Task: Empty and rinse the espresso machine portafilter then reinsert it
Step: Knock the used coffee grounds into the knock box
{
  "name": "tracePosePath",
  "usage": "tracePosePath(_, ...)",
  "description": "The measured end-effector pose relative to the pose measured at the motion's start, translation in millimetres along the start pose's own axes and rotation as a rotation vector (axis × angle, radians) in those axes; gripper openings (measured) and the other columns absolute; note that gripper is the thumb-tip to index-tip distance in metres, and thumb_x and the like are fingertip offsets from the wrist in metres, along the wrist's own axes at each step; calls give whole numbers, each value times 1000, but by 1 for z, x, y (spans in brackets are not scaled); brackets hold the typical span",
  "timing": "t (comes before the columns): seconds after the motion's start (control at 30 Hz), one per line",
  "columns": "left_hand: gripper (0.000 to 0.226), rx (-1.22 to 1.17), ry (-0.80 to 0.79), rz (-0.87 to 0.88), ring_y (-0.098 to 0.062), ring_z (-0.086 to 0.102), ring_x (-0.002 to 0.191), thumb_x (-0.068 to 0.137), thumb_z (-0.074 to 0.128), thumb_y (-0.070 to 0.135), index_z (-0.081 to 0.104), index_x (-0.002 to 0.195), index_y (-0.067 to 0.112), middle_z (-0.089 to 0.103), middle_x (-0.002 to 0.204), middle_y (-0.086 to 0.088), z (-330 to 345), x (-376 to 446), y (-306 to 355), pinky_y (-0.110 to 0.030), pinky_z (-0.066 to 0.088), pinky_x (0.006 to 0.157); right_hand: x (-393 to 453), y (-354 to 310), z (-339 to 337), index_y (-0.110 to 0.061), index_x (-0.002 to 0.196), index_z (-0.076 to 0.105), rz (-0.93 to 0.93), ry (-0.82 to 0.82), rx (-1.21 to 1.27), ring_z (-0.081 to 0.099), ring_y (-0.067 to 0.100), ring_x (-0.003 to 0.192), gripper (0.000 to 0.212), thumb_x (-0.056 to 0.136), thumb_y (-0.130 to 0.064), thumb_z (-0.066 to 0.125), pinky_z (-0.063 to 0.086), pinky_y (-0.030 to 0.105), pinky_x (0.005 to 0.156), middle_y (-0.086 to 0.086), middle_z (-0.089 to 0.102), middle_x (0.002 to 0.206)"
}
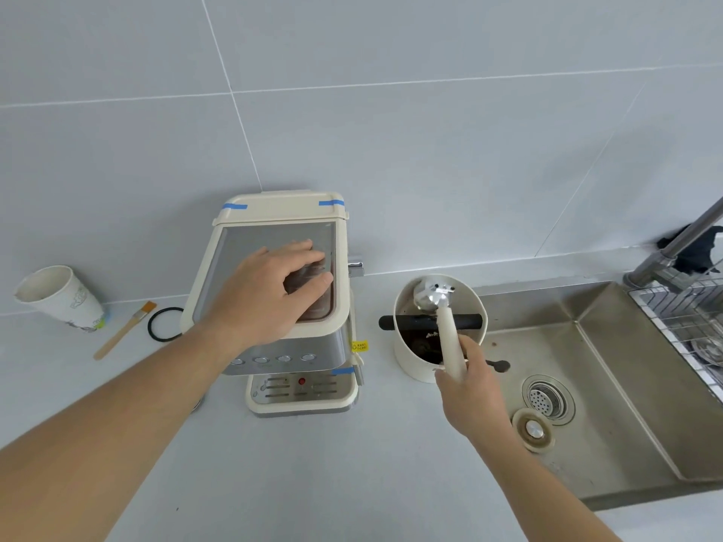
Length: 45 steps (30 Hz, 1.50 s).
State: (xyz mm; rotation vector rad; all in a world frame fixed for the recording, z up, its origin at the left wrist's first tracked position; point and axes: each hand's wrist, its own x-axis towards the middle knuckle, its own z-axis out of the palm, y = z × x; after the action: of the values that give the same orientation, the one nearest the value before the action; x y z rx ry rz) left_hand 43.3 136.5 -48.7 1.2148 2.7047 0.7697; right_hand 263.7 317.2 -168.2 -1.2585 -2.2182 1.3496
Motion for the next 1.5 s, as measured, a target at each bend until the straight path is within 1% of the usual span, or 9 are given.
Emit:
tracePosePath(0.17,58,-12,5,3,-14,43,136,82,40,63,60,129,35,48,148,11,-1,0,3,-32,19,116,6,1,-2,-24,134,41,17,-36,-93,54,16,68,50,89,-12,57,40,29,51,-3,56,80)
tracePosePath(0.37,59,7,-5,-14,-18,42,137,82,39,66,58,130,38,45,149,15,-1,1,0,-39,22,118,1,0,-6,-37,129,39,-20,21,-16,59,26,70,46,90,-17,56,49,35,56,1,60,83)
tracePosePath(0.43,59,13,-9,-17,-19,42,137,82,38,67,57,130,39,45,149,16,-2,1,0,-41,23,118,1,2,-3,-36,131,37,-32,26,-26,58,26,72,48,91,-17,56,48,35,56,0,58,85)
tracePosePath(0.6,55,7,0,-5,-21,46,134,83,40,63,59,128,38,47,148,14,-2,0,2,-38,24,114,8,7,1,-25,136,38,11,-25,-96,54,15,70,50,91,-13,55,37,28,52,-5,56,84)
tracePosePath(0.83,52,-3,5,-9,-18,44,136,86,43,60,59,129,37,47,148,13,-2,-1,4,-37,23,117,5,4,-5,-31,132,38,-21,15,-45,58,25,71,46,92,-18,56,45,33,55,0,58,83)
tracePosePath(1.07,48,0,8,-9,-17,45,135,87,45,56,60,129,36,47,148,13,-4,-2,6,-31,21,113,6,7,0,-28,135,38,-8,8,-30,57,22,71,48,92,-15,55,42,31,53,0,58,86)
tracePosePath(1.2,48,-12,1,-20,-16,44,136,87,45,58,59,128,38,47,148,14,-4,-2,7,-36,22,117,9,13,4,-25,140,35,34,-36,-72,57,24,81,52,93,-17,54,43,34,63,5,57,99)
tracePosePath(1.33,41,-21,19,-21,-15,45,134,91,52,48,61,128,34,49,147,11,-6,-3,12,-36,26,115,11,13,2,-23,138,36,39,-46,-60,56,19,76,50,93,-17,56,41,31,56,-1,55,93)
tracePosePath(1.5,42,-44,35,-19,-12,47,131,88,54,47,63,126,33,53,144,8,-6,-4,13,-43,32,113,11,12,1,-25,134,38,39,-58,-14,57,20,69,45,92,-18,54,43,31,53,0,56,87)
